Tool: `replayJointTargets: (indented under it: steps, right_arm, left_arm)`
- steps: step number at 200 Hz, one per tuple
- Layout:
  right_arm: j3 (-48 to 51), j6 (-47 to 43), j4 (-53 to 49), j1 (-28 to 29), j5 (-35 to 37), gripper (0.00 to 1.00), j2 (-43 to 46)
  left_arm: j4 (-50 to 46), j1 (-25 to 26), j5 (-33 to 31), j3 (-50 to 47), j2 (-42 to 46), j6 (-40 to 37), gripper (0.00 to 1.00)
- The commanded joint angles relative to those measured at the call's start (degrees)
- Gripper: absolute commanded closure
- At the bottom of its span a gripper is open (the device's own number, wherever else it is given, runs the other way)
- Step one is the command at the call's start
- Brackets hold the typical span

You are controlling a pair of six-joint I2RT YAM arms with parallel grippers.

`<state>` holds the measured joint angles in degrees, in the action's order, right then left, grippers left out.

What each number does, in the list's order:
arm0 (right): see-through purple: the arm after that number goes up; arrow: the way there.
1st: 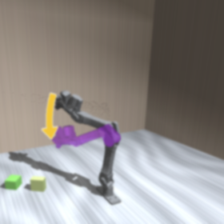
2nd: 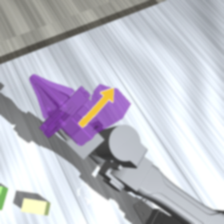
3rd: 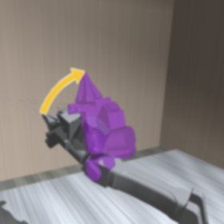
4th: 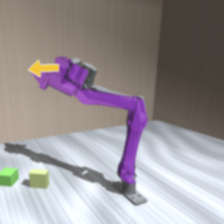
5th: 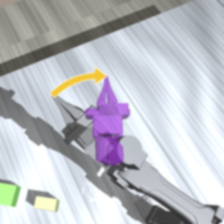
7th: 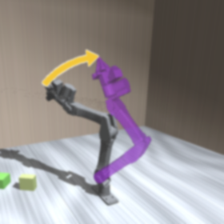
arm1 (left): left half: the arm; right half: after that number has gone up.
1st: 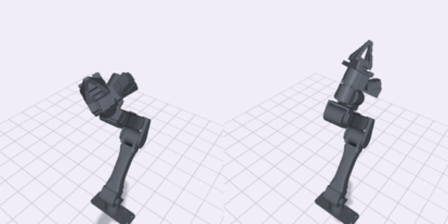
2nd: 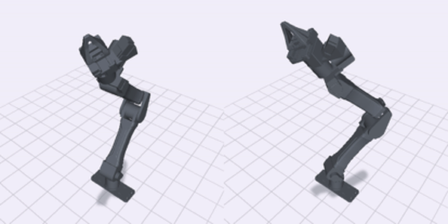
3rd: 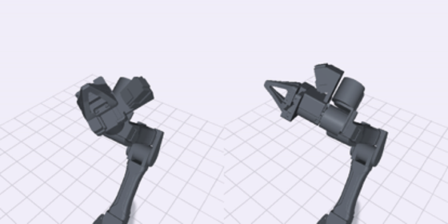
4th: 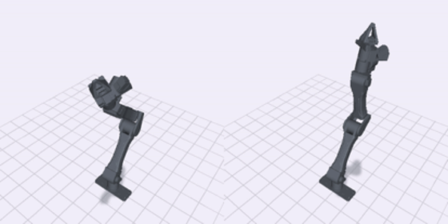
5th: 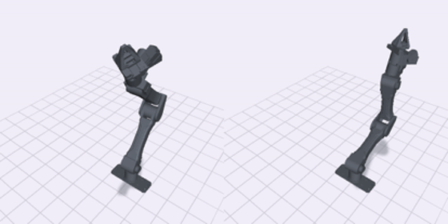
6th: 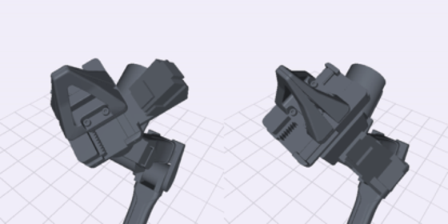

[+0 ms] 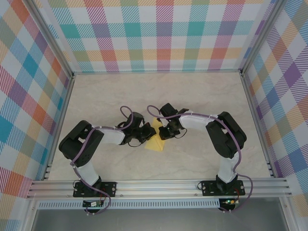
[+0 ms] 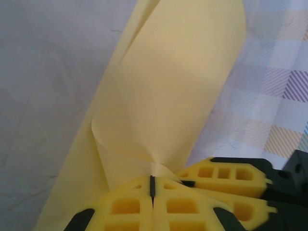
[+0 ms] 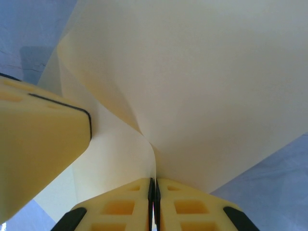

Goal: Fold a paper plane with a square sheet of paper (pick it up from the middle)
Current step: Fold the triangle a second time at the center of the table.

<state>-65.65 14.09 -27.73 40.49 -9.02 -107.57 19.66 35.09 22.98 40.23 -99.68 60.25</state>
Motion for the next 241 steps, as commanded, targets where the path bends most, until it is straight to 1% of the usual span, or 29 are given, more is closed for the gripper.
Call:
replayJointTargets:
  steps: [1,33,44,54,72,81,87,100,113,131,145,152,166,178,186,193,214,241]
  right_arm:
    - [0.61,-0.10,-0.68,-0.24,1.21,0.87,-2.47]
    - [0.28,0.74,-0.50,-0.24,0.90,0.85,-1.99]
    - [-0.12,1.11,-0.60,-0.25,0.14,0.83,-1.64]
    - [-0.78,1.66,-0.98,-0.31,-0.49,0.78,-1.30]
    - [-2.10,3.06,-2.72,-0.41,0.15,0.76,-0.23]
    - [-2.12,3.91,-3.10,-0.59,0.40,0.71,0.99]
    - [-1.84,4.49,-3.08,-0.75,0.49,0.66,2.10]
    - [-0.84,5.80,-2.78,-1.16,0.32,0.57,4.77]
    - [-0.07,7.05,-3.08,-1.40,1.27,0.46,7.03]
    - [1.07,8.91,-3.42,-1.47,2.75,0.45,9.40]
    - [2.03,10.87,-2.88,-1.47,1.92,0.44,10.73]
    - [2.63,11.74,-1.88,-1.46,-0.07,0.46,11.44]
    - [4.67,13.87,2.49,-1.38,-7.70,0.54,12.52]
    - [6.43,16.79,6.51,-1.29,-12.91,0.72,12.91]
    - [7.42,18.29,8.53,-1.20,-15.12,0.80,13.07]
    - [8.31,19.60,10.19,-1.12,-16.61,0.84,13.17]
    - [9.96,22.82,14.36,-1.11,-19.98,0.88,12.16]
    - [8.74,22.99,14.29,-0.41,-21.36,0.89,9.49]
  left_arm:
    - [0.61,-0.20,-0.60,0.18,-1.61,-0.22,1.00]
    - [-1.55,-0.11,-2.53,-1.16,-2.12,-0.31,1.00]
    - [-1.68,-0.03,-2.92,-1.71,-2.18,-0.33,1.00]
    - [-2.37,0.03,-3.18,-1.80,-2.49,-0.73,1.00]
    - [-2.26,0.20,-3.12,-2.10,-2.76,-0.92,1.00]
    - [-2.39,0.37,-3.19,-2.08,-2.73,-1.16,1.00]
    - [-2.69,0.46,-3.21,-1.87,-2.80,-1.39,1.00]
    - [-3.22,0.55,-3.29,-1.71,-2.80,-1.79,1.00]
    - [-3.22,0.68,-3.21,-1.70,-2.80,-1.96,1.00]
    - [-3.31,0.77,-3.21,-1.74,-2.71,-2.13,1.00]
    - [-3.31,0.86,-3.25,-1.76,-2.71,-2.24,1.00]
    - [-3.31,0.86,-3.21,-1.71,-2.76,-2.28,1.00]
    - [-3.39,0.86,-3.12,-1.57,-2.75,-2.41,1.00]
    - [-3.55,0.94,-3.12,-1.41,-2.71,-2.55,1.00]
    - [-3.74,0.94,-3.12,-1.40,-2.55,-2.64,1.00]
    - [-3.93,0.94,-2.99,-1.38,-2.48,-2.72,1.00]
    - [-4.58,0.99,-3.21,-1.37,-2.38,-3.27,1.00]
    - [-4.96,1.10,-2.86,-1.35,-2.43,-3.59,1.00]
